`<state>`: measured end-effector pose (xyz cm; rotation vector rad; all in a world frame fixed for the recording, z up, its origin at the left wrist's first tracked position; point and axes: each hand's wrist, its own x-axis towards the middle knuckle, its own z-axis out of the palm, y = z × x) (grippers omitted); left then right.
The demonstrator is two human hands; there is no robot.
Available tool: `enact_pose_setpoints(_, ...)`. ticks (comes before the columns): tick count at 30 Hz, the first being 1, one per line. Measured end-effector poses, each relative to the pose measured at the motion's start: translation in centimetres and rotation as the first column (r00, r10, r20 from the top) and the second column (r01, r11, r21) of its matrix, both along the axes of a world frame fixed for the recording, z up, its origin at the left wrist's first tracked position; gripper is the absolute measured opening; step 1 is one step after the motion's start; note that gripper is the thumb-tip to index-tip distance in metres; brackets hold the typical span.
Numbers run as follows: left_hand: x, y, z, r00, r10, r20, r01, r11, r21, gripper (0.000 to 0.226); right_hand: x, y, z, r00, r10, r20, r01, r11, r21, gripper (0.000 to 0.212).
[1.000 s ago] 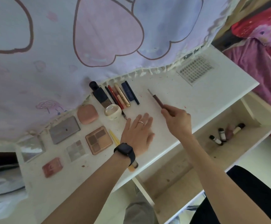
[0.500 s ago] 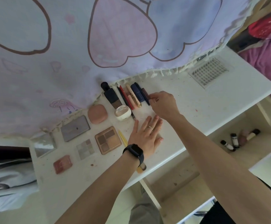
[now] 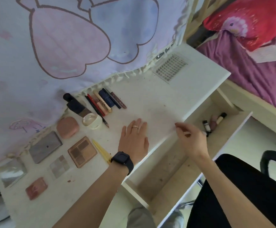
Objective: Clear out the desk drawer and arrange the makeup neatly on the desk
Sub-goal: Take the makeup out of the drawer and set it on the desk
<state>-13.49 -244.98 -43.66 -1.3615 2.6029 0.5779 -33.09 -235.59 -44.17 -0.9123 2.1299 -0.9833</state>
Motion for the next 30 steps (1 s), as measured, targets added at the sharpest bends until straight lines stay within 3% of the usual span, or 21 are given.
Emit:
enact_pose_setpoints(4, -5.2, 3.8, -0.3, 0.955, -0.155, -0.253, 0.154, 0.988, -0.022, 0.047, -3.2, 7.3, -2.6, 0.975, -0.123, -0.184, 0.156, 0.973, 0.173, 0.030)
enact_pose_setpoints(6, -8.3, 5.7, -1.3, 0.926, -0.236, -0.293, 0.244, 0.970, -0.010, 0.044, -4.7, 9.7, -3.6, 0.942, -0.215, -0.259, 0.271, 0.941, 0.204, 0.044)
enact_pose_setpoints(8, -11.1, 7.0, -2.6, 0.904, -0.326, -0.277, 0.332, 0.943, -0.027, 0.043, -6.0, 11.0, -4.5, 0.941, -0.276, -0.197, 0.322, 0.910, 0.262, 0.062)
enact_pose_setpoints(10, -13.9, 7.8, -4.6, 0.875, -0.427, -0.229, 0.430, 0.902, -0.041, 0.048, -7.5, 11.8, -5.8, 0.944, -0.321, -0.071, 0.327, 0.892, 0.311, 0.073)
enact_pose_setpoints(14, -19.2, 7.3, -9.1, 0.853, -0.521, -0.041, 0.522, 0.853, 0.015, 0.061, -9.0, 12.4, -8.6, 0.940, -0.326, 0.105, 0.295, 0.925, 0.238, 0.069)
enact_pose_setpoints(23, -26.2, 3.6, -15.7, 0.727, -0.632, 0.268, 0.680, 0.718, -0.152, 0.052, -8.9, 13.6, -11.4, 0.915, -0.359, 0.184, 0.337, 0.931, 0.138, 0.072)
enact_pose_setpoints(26, -26.0, 4.1, -15.1, 0.655, -0.639, 0.404, 0.749, 0.621, -0.232, 0.041, -8.8, 13.7, -11.6, 0.914, -0.361, 0.186, 0.337, 0.930, 0.148, 0.073)
enact_pose_setpoints(30, -25.2, 5.6, -13.7, 0.712, -0.563, 0.419, 0.664, 0.734, -0.143, 0.038, -8.9, 13.7, -11.6, 0.919, -0.346, 0.190, 0.320, 0.935, 0.155, 0.073)
